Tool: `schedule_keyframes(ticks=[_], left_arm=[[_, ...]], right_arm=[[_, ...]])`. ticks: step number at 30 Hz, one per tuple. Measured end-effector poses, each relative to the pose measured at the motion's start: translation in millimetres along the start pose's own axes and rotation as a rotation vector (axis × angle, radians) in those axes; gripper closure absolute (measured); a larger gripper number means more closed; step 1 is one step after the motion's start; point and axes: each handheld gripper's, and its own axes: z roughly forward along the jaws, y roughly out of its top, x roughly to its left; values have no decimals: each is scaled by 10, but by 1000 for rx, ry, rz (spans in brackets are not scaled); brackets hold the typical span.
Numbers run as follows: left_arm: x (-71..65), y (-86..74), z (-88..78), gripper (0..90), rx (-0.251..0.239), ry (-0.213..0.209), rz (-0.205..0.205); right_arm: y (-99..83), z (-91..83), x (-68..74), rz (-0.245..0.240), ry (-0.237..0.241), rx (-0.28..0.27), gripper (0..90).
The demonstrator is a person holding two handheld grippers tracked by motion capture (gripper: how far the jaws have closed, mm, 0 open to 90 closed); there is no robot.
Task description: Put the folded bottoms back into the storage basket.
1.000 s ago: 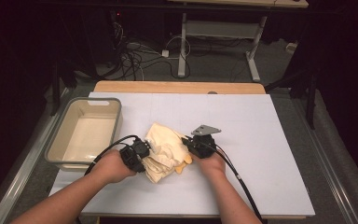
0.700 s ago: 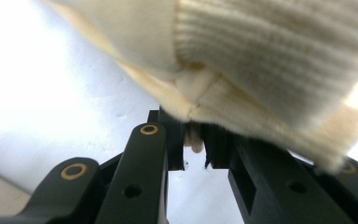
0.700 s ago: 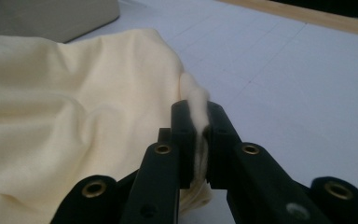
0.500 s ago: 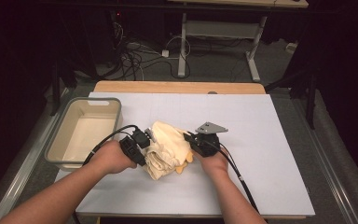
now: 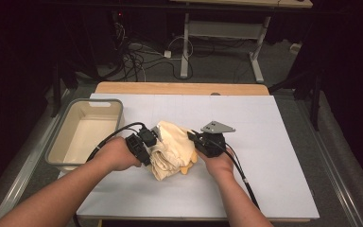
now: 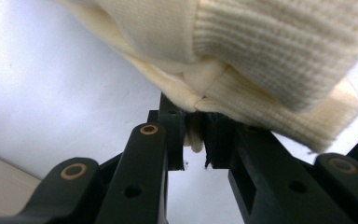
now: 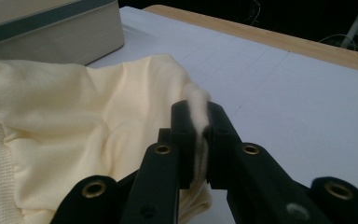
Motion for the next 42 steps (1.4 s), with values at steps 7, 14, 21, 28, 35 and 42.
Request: schedule_keyframes(ticks=[7, 14, 21, 28, 35, 42], left_arm=[[42, -20, -42, 781, 1, -3, -6], [100, -103, -91, 781, 9, 2, -19], [170, -195, -114, 781, 25, 10, -32], [233, -254, -91, 781, 45, 10, -51], [265, -253, -92, 782, 49, 15, -52], [270, -240, -88, 781, 58, 16, -55]], right_arm=[[49, 28, 24, -2, 0, 2, 861], [90, 84, 76, -8, 6, 14, 861], [152, 199, 187, -27, 24, 13, 861], [130, 298, 238, -25, 38, 21, 861], [106, 372, 239, -21, 39, 29, 860], [75, 405, 251, -30, 44, 46, 860]])
